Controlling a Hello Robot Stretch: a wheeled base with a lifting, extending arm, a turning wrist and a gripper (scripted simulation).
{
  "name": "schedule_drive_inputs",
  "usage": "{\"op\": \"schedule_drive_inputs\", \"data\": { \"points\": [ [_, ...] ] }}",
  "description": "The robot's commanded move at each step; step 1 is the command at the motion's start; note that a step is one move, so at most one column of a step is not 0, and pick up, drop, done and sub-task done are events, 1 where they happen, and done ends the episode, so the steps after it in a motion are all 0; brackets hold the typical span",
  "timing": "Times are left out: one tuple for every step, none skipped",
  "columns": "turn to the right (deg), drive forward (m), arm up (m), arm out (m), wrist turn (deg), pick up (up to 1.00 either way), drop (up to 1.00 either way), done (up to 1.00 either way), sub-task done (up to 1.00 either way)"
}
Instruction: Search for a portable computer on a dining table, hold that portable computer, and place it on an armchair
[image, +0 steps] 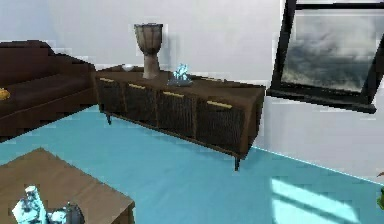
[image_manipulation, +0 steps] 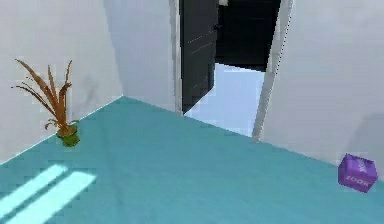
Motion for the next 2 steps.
{"op": "schedule_drive_inputs", "data": {
  "points": [
    [0.0, 0.65, 0.00, 0.00, 0.0, 0.00, 0.00, 0.00, 0.00],
    [-12.0, 0.00, 0.00, 0.00, 0.0, 0.00, 0.00, 0.00, 0.00]
  ]
}}
